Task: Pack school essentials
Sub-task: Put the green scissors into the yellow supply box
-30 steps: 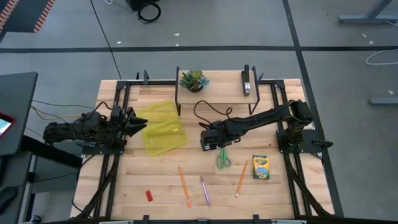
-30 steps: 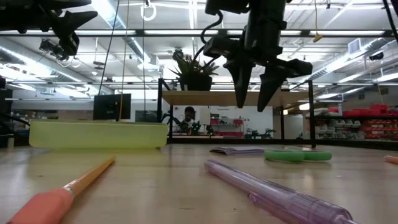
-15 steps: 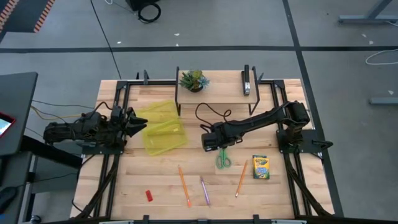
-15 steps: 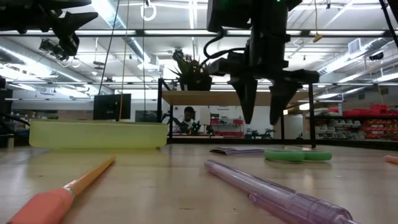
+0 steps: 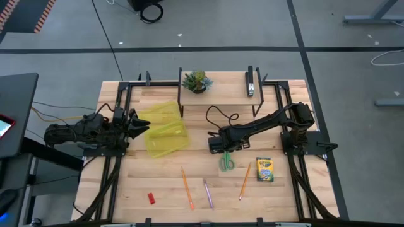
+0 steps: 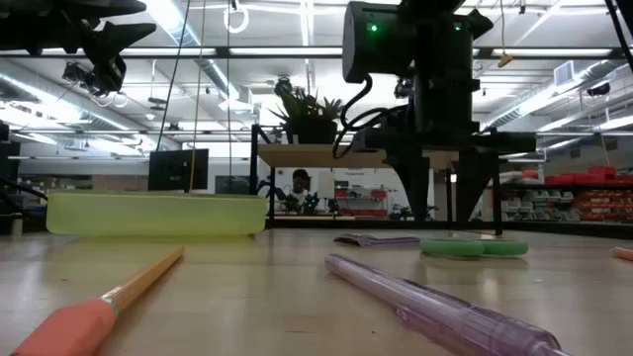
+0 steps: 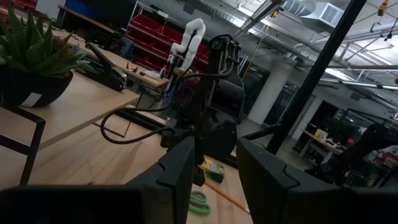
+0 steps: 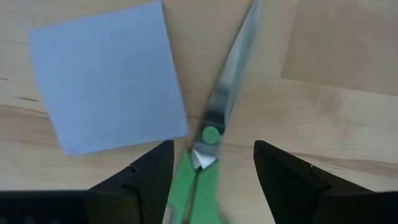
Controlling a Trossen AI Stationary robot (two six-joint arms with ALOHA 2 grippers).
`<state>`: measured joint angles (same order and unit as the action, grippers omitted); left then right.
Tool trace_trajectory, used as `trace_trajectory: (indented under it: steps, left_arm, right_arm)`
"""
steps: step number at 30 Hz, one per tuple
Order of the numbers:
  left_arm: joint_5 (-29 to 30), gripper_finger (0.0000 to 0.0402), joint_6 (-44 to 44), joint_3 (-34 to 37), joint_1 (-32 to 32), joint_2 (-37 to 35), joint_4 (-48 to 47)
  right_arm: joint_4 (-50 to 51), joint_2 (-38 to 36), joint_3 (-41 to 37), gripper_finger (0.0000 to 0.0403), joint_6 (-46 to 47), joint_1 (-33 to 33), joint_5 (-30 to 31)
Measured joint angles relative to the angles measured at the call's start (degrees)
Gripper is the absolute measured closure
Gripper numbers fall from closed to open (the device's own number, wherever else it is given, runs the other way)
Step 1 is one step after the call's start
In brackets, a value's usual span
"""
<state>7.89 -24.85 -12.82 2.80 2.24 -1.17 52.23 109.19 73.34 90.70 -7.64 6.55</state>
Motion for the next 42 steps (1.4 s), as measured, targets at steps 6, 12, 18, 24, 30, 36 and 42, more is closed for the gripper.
trace_trajectory:
  steps: [6,12,18,24,30,36,42]
  left_arm:
    - [-0.01,0.0279,0.03,-0.02,-0.01,0.0,0.02]
    - [0.0,0.0278,-0.01,-0.02,0.0,0.0,0.02]
    - [0.01,0.0274,0.05,-0.02,-0.01,0.0,0.02]
    - [0.01,0.028,0.05,-0.02,-0.01,0.0,-0.42]
    - [0.01,0.0275,0.08,-0.02,0.0,0.0,-0.51]
    - [0.01,0.0276,0.08,-0.02,0.01,0.0,-0.61]
    - [0.01,0.0279,0.08,-0.02,0.0,0.0,-0.63]
  right_arm:
    - [-2.98,0.0,0.0,0.0176,1.59,-0.59,0.34]
    - [-2.68,0.0,0.0,0.0176,9.39,-3.92,3.37]
    - [-2.55,0.0,0.0,0.0179,13.32,-7.65,3.45]
    - [-2.42,0.0,0.86,0.0195,13.35,-7.41,2.69]
    - [-0.61,-0.03,1.25,0.0204,11.08,-5.31,2.83]
    - [-1.38,-0.02,1.22,0.0198,7.91,-4.04,4.11]
    - [-2.02,-0.04,-0.35,0.0191,8.37,-4.11,4.15]
